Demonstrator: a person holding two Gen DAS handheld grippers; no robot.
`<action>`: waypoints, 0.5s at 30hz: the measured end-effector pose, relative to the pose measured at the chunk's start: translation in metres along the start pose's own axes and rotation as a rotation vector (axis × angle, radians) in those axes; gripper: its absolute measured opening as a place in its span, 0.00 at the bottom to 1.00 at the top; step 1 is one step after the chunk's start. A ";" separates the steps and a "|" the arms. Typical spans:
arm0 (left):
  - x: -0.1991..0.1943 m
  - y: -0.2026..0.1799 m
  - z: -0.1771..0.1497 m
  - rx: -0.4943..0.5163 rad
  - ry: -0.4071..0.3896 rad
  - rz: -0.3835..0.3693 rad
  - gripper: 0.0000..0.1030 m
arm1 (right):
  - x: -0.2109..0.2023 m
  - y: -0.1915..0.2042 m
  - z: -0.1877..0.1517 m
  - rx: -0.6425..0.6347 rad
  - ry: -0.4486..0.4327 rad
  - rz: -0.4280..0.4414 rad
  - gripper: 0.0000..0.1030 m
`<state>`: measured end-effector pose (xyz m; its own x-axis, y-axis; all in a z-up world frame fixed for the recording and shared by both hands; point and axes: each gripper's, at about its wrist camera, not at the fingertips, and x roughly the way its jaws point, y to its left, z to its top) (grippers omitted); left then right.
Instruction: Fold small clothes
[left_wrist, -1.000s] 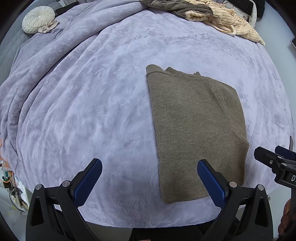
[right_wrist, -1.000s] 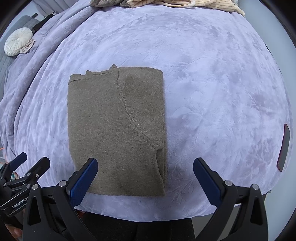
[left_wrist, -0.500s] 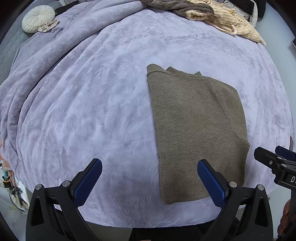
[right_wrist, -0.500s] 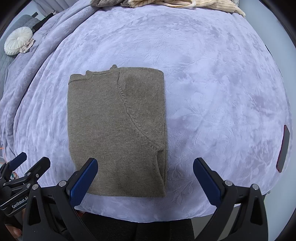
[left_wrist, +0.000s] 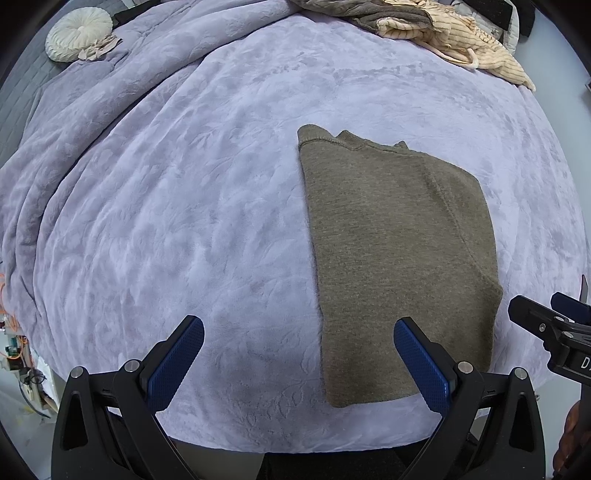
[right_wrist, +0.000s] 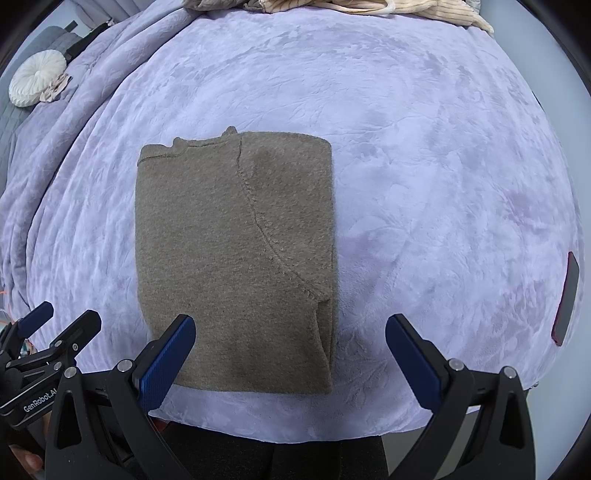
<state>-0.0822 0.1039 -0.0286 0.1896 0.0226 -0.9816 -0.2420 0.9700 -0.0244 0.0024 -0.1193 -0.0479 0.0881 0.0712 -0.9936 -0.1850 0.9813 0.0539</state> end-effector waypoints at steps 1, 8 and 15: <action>0.000 0.000 0.000 0.000 0.001 -0.001 1.00 | 0.000 0.001 0.000 -0.001 0.001 0.000 0.99; 0.001 0.001 0.000 -0.006 0.009 -0.006 1.00 | 0.000 0.001 0.000 -0.001 0.001 -0.001 0.99; 0.000 0.001 0.001 0.000 0.006 -0.016 1.00 | 0.000 0.001 0.000 0.000 0.001 -0.001 0.99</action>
<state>-0.0812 0.1052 -0.0286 0.1882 0.0057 -0.9821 -0.2389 0.9702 -0.0402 0.0019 -0.1186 -0.0481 0.0871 0.0704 -0.9937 -0.1849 0.9813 0.0533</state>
